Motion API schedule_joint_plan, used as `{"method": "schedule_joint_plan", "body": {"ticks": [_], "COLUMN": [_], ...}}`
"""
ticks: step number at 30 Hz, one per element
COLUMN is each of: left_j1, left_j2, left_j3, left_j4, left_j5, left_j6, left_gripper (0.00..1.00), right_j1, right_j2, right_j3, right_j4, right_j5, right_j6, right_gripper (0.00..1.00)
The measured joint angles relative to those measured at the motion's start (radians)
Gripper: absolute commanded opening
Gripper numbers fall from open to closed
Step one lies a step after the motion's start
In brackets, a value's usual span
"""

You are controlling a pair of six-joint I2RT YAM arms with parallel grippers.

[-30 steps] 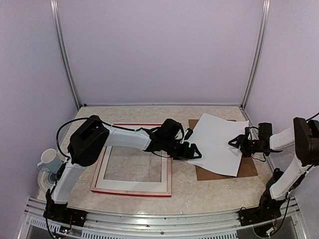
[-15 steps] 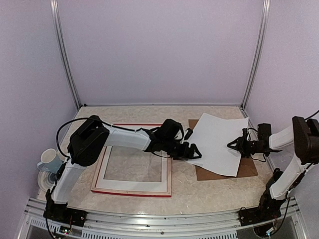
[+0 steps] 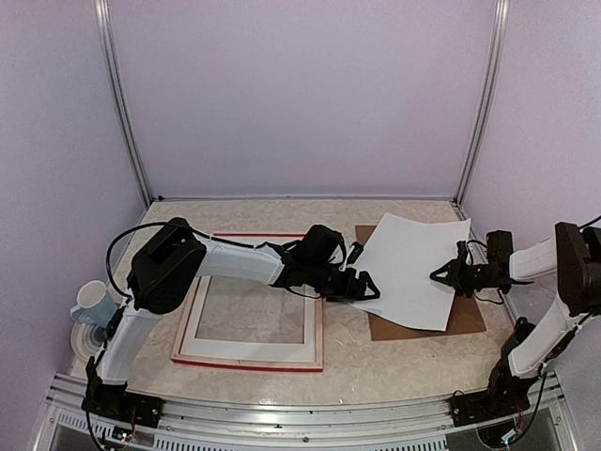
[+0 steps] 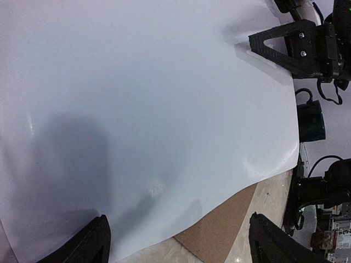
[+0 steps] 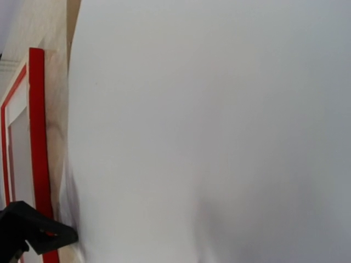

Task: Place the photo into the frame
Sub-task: Pick up the photo from the backboard.

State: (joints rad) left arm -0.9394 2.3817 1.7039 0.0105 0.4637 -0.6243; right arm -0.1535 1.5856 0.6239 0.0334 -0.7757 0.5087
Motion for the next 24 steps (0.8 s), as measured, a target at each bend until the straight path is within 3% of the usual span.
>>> {"method": "schedule_joint_plan", "body": {"ticks": [5,10,17,24], "left_j1": [0.0,0.0,-0.001,0.002], "left_j2": [0.0,-0.002,-0.014,-0.053], "left_j3": [-0.007,-0.016,-0.027,-0.027], "left_j4": [0.013,0.027,0.032,-0.036], "left_j5": [0.001,0.002,0.0,-0.03], "left_j6": [0.0,0.0,0.0,0.005], "left_gripper": [0.86,0.88,0.98,0.99], "right_j1": [-0.003,-0.006,-0.006,-0.006], "right_j2": [-0.004,-0.004,-0.011,-0.041], "right_j3": [0.0,0.0,-0.005,-0.014], "right_j4": [-0.01,-0.008,-0.005,-0.004], "right_j5": [0.0,-0.008,-0.023,-0.051], "right_j6": [-0.007,-0.001,0.011,0.029], "right_gripper": [0.09,0.02,0.01,0.01]}}
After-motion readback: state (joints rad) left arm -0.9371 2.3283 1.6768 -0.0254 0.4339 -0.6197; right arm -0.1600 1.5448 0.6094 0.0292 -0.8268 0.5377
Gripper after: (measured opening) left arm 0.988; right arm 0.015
